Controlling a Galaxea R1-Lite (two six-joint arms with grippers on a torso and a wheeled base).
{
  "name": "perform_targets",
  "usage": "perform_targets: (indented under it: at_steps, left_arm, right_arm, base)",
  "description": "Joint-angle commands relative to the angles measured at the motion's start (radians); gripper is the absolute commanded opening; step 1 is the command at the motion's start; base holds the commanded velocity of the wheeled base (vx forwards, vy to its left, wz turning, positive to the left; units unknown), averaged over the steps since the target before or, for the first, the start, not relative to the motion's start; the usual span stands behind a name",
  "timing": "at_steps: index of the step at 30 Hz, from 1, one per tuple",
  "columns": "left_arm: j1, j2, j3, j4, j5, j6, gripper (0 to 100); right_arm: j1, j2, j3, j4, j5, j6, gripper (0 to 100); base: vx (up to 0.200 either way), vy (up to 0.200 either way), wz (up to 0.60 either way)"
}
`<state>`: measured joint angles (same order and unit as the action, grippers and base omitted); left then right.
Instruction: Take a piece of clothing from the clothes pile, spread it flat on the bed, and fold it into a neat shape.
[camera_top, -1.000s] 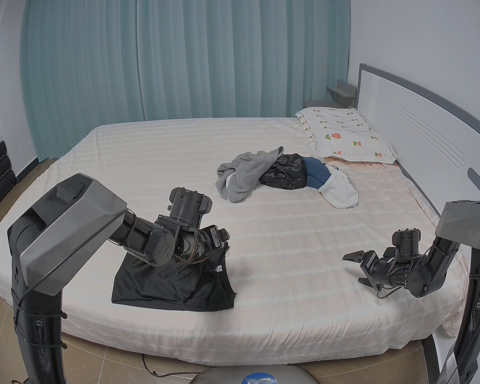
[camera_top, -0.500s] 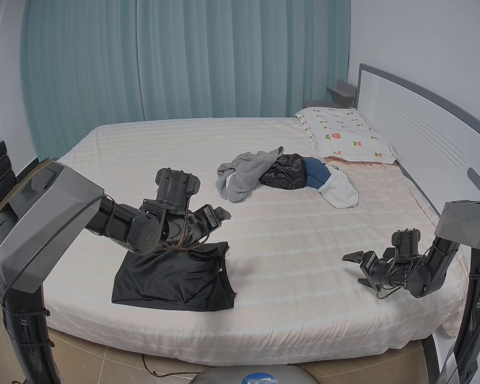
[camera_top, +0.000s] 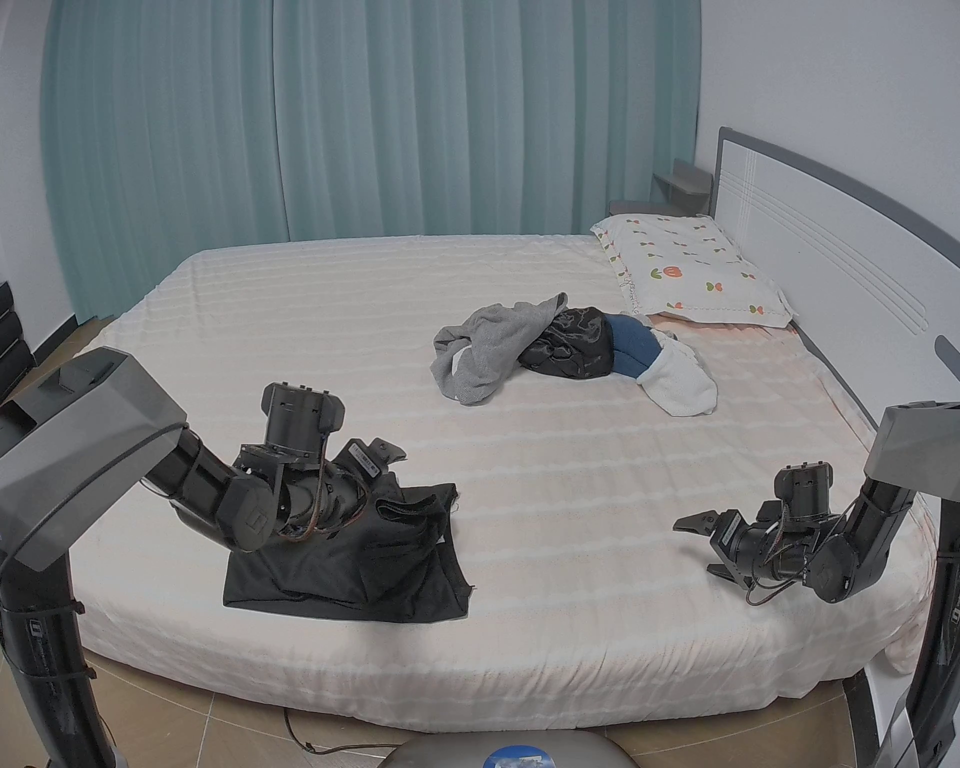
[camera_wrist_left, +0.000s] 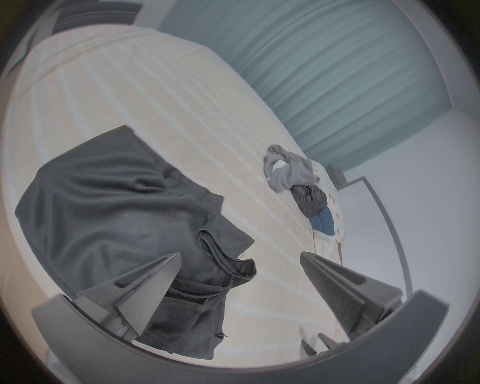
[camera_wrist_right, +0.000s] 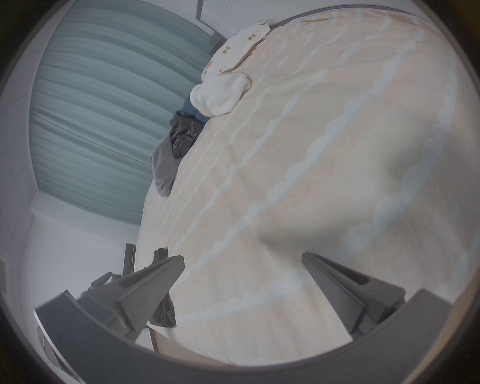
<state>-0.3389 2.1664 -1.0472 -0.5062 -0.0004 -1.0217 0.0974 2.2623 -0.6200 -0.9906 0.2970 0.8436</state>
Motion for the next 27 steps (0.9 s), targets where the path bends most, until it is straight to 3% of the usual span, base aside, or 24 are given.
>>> perform_targets:
  at_steps: [1, 3, 11, 17, 21, 26, 27]
  left_arm:
    - [0.041, -0.028, 0.072, -0.031, -0.021, -0.044, 100]
    - [0.078, -0.039, 0.127, -0.092, -0.089, -0.084, 100]
    - [0.179, -0.057, 0.243, -0.181, -0.178, -0.094, 100]
    - [0.241, -0.045, 0.248, -0.195, -0.247, -0.098, 100]
    - [0.259, -0.039, 0.26, -0.232, -0.282, -0.097, 100]
    - [0.284, -0.028, 0.262, -0.265, -0.32, -0.097, 100]
    - [0.296, -0.017, 0.262, -0.275, -0.331, -0.097, 100]
  right_arm:
    - [0.036, -0.027, 0.026, -0.002, -0.004, -0.011, 100]
    - [0.068, -0.047, 0.04, -0.002, -0.009, -0.018, 100]
    - [0.166, -0.063, 0.037, 0.004, -0.105, -0.031, 100]
    - [0.258, -0.075, 0.028, 0.012, -0.185, -0.035, 100]
    - [0.311, -0.075, 0.025, 0.013, -0.236, -0.083, 100]
    - [0.358, -0.073, -0.023, 0.047, -0.246, -0.097, 100]
    - [0.375, -0.06, -0.069, 0.115, -0.253, -0.11, 100]
  base:
    - [0.0, 0.2, 0.0]
    - [0.0, 0.2, 0.0]
    - [0.0, 0.2, 0.0]
    - [0.0, 0.2, 0.0]
    - [0.0, 0.2, 0.0]
    - [0.0, 0.2, 0.0]
    - [0.0, 0.2, 0.0]
